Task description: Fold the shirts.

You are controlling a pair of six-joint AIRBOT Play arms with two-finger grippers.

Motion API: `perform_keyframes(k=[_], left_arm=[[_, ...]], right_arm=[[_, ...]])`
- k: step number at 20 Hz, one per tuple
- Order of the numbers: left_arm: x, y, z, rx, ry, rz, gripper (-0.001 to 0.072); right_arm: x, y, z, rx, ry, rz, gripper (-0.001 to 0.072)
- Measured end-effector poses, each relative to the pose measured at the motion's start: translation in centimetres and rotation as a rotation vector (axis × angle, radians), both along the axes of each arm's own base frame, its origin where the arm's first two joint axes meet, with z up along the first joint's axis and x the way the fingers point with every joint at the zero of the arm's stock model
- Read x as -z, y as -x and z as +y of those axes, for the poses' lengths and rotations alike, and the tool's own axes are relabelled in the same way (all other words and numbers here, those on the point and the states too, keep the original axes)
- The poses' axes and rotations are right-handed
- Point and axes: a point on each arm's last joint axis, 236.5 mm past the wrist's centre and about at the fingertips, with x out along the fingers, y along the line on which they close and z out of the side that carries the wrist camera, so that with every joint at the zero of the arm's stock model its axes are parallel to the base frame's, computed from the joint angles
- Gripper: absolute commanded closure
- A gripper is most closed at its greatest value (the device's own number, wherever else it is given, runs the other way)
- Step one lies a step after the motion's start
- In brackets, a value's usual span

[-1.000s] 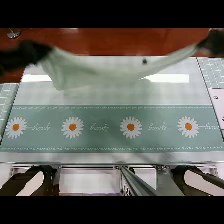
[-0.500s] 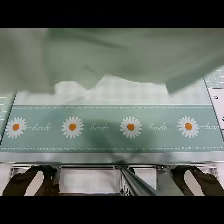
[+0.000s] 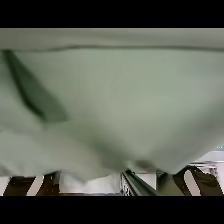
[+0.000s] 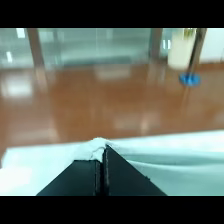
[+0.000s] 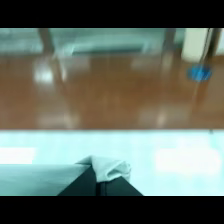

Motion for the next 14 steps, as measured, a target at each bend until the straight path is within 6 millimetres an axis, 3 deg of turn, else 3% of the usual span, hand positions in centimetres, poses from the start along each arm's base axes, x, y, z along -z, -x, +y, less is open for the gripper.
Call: perform_keyframes(k=[5,9,14], left_arm=[[11.4,-9.6,-0.7,0.051,0.094,0.304,0.0688],[21.3,-17.9,-0.9,0.047,0.198,0.495,0.0688],[31.0,-26.6,-0.6,-0.010,0.307,0.623,0.0687]], right_arm=[[10.2,-7.2,0.7,-0.106,-0.129,0.261,0.0687],[18.5,-15.1,-0.2,-0.140,-0.238,0.415,0.0687],[28.2,-25.6,-0.3,-0.169,-0.324,0.569,0.0687]])
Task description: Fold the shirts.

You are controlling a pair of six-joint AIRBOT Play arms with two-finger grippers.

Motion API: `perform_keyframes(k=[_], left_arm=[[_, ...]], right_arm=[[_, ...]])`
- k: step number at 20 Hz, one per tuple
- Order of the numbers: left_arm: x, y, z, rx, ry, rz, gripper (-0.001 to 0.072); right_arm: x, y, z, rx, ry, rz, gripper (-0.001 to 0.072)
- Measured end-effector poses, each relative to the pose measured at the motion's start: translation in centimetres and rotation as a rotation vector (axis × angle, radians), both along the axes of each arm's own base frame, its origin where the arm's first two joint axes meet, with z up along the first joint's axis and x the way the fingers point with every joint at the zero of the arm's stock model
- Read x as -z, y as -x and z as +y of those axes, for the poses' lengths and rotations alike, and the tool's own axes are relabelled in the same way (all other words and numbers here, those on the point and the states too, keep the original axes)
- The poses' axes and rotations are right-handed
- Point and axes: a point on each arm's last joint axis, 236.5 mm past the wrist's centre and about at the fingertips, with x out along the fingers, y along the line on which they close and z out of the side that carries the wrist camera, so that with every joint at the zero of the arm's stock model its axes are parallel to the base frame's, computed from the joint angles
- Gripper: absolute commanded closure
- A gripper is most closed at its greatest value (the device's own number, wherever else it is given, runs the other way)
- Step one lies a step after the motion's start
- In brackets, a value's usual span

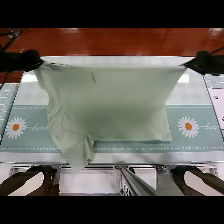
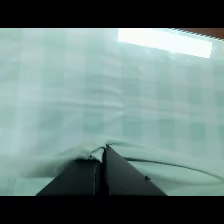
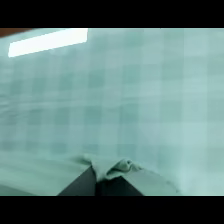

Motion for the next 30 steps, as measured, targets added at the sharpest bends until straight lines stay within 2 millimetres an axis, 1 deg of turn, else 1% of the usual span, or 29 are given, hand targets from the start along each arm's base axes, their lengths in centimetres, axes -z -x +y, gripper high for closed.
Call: perform_keyframes(k=[1,3,5,6,7,8,10,11,13,15,17,18,19,20,21,23,24,25,26,27,29,30], left_arm=[[1.7,-1.5,-0.1,-0.016,0.021,0.017,0.0687],[4.7,-3.8,-0.7,-0.040,0.061,0.044,0.0687],[7.1,-5.1,-1.5,-0.054,0.102,0.077,0.0686],[8.3,-5.1,-2.0,-0.049,0.121,0.109,0.0686],[9.2,-4.7,-2.5,-0.033,0.134,0.147,0.0686],[10.0,-4.0,-3.0,0.002,0.129,0.184,0.0686],[11.7,-1.5,-3.7,0.098,0.099,0.288,0.0686],[12.5,-0.2,-3.6,0.141,0.075,0.340,0.0686],[14.6,2.5,-2.7,0.198,0.026,0.451,0.0686],[16.6,4.6,-1.6,0.222,-0.002,0.540,0.0686],[18.2,5.9,-0.5,0.218,-0.012,0.604,0.0686],[18.8,6.3,-0.1,0.218,-0.014,0.630,0.0683],[19.4,6.9,0.1,0.223,-0.013,0.655,0.0559],[19.8,7.0,0.1,0.223,-0.011,0.668,0.0128],[20.1,7.2,-0.1,0.225,-0.005,0.677,0.0006],[20.2,7.3,-1.1,0.232,0.033,0.689,0.0006],[19.9,7.4,-1.4,0.235,0.044,0.697,0.0006],[19.5,7.5,-1.5,0.230,0.060,0.703,0.0006],[19.1,7.6,-1.1,0.222,0.058,0.704,0.0007],[18.6,8.0,-0.5,0.208,0.060,0.706,0.0006],[18.0,10.1,1.4,0.170,0.060,0.733,0.0007],[18.2,11.6,2.8,0.131,0.060,0.751,0.0007]], right_arm=[[1.5,-2.0,0.1,0.000,-0.012,0.021,0.0687],[4.5,-6.1,0.0,0.013,-0.039,0.062,0.0687],[7.2,-8.6,0.4,0.017,-0.077,0.112,0.0687],[8.3,-9.1,0.6,0.007,-0.089,0.142,0.0687],[9.3,-9.1,0.9,-0.014,-0.092,0.177,0.0687],[10.2,-8.7,1.2,-0.047,-0.086,0.215,0.0687],[11.9,-6.8,1.6,-0.125,-0.055,0.304,0.0687],[12.7,-5.7,1.6,-0.160,-0.033,0.350,0.0687],[14.6,-3.8,1.0,-0.198,0.022,0.434,0.0687],[16.6,-2.3,-0.1,-0.199,0.073,0.511,0.0687],[18.5,-1.0,-0.9,-0.192,0.102,0.578,0.0687],[19.3,-0.5,-0.9,-0.191,0.106,0.605,0.0686],[20.0,-0.1,-0.8,-0.192,0.106,0.627,0.0618],[20.6,0.2,-0.5,-0.195,0.102,0.643,0.0275],[20.9,0.3,-0.1,-0.193,0.095,0.653,0.0095],[21.0,0.3,0.7,-0.188,0.078,0.661,0.0091],[20.7,0.4,0.8,-0.179,0.071,0.664,0.0091],[20.0,0.6,0.6,-0.172,0.075,0.661,0.0092],[19.1,0.8,-0.1,-0.156,0.092,0.655,0.0092],[18.1,1.2,-1.3,-0.129,0.124,0.645,0.0092],[15.8,2.7,-3.5,-0.067,0.159,0.605,0.0093],[14.9,3.6,-4.4,-0.030,0.166,0.576,0.0093]])
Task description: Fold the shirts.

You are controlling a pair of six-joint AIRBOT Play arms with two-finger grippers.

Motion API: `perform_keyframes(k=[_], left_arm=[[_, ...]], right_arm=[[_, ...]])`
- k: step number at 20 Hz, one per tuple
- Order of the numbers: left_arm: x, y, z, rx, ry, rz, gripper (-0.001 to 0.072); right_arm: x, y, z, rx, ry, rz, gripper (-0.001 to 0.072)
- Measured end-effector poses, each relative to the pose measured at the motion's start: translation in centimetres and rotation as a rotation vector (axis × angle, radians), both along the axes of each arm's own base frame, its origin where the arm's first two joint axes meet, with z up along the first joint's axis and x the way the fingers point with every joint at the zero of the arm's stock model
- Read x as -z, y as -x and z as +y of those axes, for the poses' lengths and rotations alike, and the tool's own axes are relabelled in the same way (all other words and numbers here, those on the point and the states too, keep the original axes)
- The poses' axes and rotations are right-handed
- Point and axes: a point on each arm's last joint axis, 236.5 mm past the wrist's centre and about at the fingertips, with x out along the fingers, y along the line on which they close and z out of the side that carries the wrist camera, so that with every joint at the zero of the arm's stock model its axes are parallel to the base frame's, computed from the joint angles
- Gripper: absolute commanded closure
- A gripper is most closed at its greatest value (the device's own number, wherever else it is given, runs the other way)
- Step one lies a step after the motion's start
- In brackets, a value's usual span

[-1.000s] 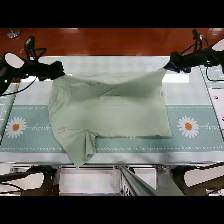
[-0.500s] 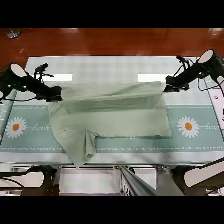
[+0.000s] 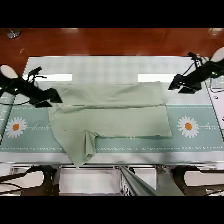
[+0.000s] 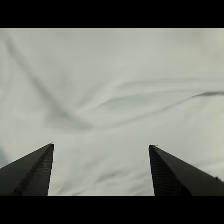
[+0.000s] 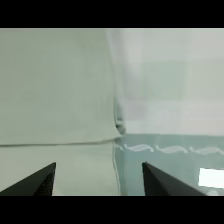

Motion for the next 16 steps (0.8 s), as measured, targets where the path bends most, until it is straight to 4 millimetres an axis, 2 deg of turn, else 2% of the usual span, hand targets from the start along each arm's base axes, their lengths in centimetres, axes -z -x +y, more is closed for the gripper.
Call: perform_keyframes(k=[2,4,7,8,11,14,16], left_arm=[[0.8,4.0,1.6,-0.086,0.019,0.060,0.0007],[1.8,7.5,1.6,-0.179,0.081,0.083,0.0007],[3.2,10.9,0.3,-0.287,0.150,0.090,0.0007],[3.5,11.8,-0.3,-0.302,0.168,0.097,0.0007],[4.4,13.4,-2.2,-0.310,0.207,0.107,0.0007],[5.0,14.5,-4.9,-0.297,0.261,0.130,0.0007],[5.4,14.7,-6.5,-0.289,0.286,0.128,0.0008]], right_arm=[[-1.2,2.6,-0.7,0.073,-0.006,-0.083,0.0093],[-1.4,5.4,0.6,0.123,-0.053,-0.159,0.0093],[-0.2,9.6,3.2,0.187,-0.140,-0.218,0.0093],[0.4,10.8,4.0,0.202,-0.171,-0.223,0.0093],[1.3,12.7,5.9,0.236,-0.246,-0.232,0.0093],[1.6,13.2,6.8,0.262,-0.292,-0.244,0.0093],[1.5,12.8,6.6,0.290,-0.299,-0.269,0.0093]])
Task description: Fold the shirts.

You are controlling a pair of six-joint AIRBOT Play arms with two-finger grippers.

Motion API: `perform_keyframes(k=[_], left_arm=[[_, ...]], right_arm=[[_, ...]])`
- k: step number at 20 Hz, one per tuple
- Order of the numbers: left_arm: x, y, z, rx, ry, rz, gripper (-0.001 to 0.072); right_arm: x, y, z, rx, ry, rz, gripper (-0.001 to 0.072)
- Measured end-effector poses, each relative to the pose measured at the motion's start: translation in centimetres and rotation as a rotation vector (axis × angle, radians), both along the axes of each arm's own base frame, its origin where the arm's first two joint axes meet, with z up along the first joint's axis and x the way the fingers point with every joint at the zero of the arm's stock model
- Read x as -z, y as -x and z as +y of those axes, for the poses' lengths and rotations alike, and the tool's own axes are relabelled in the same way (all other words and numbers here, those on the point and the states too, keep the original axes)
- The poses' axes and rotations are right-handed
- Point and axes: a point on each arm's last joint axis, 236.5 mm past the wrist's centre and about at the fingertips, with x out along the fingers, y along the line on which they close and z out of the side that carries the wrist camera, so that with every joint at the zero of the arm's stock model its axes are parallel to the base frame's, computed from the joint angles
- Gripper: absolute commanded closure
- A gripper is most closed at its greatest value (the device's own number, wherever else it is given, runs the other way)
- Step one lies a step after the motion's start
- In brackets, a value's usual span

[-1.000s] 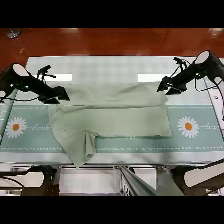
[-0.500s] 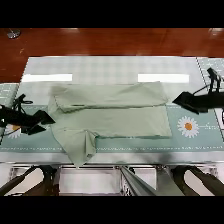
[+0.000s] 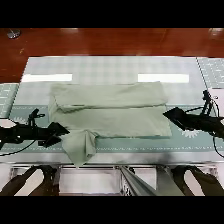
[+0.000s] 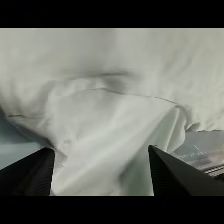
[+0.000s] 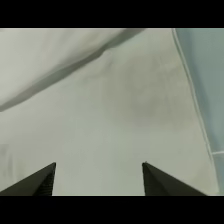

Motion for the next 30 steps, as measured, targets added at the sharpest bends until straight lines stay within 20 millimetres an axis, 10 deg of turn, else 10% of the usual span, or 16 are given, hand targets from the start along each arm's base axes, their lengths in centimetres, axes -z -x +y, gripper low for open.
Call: perform_keyframes(k=[1,3,7,15,20,22,30], left_arm=[[0.1,-0.2,-0.8,0.003,0.009,-0.012,0.0030],[0.5,-0.2,-1.7,0.029,-0.002,-0.031,0.0675],[0.4,-0.5,-2.5,0.084,-0.005,-0.076,0.0688],[-2.1,-2.7,-4.1,0.096,0.069,-0.165,0.0687],[-2.6,-3.1,-4.4,0.089,0.084,-0.183,0.0686],[-2.6,-3.3,-4.4,0.097,0.083,-0.198,0.0686],[-7.5,-9.2,-0.8,0.051,0.038,-0.376,0.0687]], right_arm=[[-0.1,-0.4,-0.7,0.033,0.003,-0.011,0.0093],[0.2,-0.6,-3.1,0.109,0.032,-0.005,0.0093],[3.0,3.1,-6.6,0.164,0.070,0.170,0.0093],[6.7,7.7,-3.0,0.028,-0.030,0.424,0.0093],[7.8,5.6,-0.5,-0.024,-0.081,0.449,0.0142],[8.2,3.5,-0.6,-0.025,-0.055,0.414,0.0698],[4.4,-3.7,-0.8,-0.127,-0.008,0.287,0.0687]])
